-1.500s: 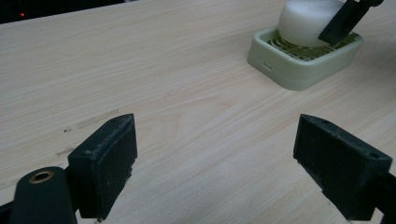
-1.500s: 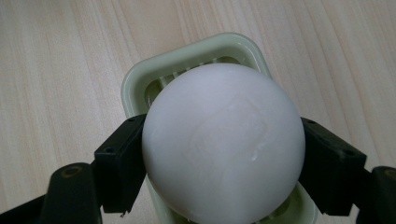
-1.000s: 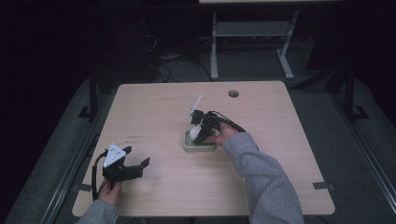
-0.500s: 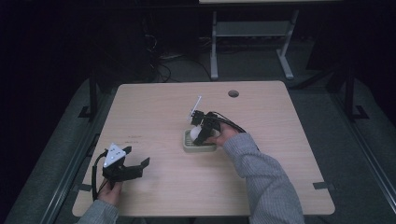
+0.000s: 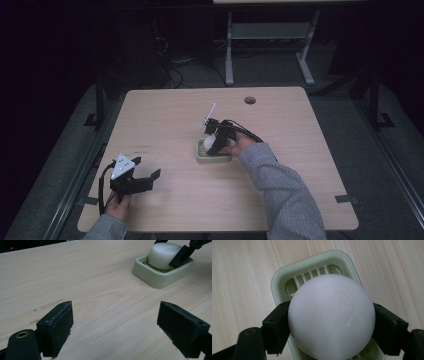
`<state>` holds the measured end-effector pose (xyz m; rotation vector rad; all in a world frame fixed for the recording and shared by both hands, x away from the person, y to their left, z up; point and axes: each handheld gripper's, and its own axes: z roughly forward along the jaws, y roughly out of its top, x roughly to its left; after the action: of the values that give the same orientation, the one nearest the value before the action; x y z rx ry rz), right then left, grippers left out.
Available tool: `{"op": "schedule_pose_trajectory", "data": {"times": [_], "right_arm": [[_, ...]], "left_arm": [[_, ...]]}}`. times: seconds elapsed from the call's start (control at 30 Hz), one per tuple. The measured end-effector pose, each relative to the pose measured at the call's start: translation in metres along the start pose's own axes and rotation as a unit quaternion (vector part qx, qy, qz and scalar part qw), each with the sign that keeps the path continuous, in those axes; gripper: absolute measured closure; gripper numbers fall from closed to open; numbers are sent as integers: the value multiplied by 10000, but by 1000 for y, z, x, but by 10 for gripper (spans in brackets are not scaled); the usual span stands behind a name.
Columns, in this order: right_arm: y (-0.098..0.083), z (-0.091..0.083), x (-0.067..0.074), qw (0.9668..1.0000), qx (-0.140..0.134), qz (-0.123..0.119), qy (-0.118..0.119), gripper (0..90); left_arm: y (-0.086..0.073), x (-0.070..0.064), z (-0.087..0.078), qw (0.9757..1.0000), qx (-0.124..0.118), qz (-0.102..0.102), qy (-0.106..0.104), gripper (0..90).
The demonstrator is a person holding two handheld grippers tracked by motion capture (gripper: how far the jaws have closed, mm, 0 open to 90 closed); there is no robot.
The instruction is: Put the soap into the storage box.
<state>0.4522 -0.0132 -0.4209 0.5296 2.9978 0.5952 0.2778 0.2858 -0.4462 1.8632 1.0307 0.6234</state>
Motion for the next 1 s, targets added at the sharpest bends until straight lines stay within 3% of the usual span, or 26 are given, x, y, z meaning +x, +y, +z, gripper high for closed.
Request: {"op": "schedule_pose_trajectory", "data": {"times": [1.0], "right_arm": [[1, -8, 2, 10000, -83, 3, -8, 191]], "left_arm": [[0, -1, 0, 10000, -20, -6, 3, 132]]}}
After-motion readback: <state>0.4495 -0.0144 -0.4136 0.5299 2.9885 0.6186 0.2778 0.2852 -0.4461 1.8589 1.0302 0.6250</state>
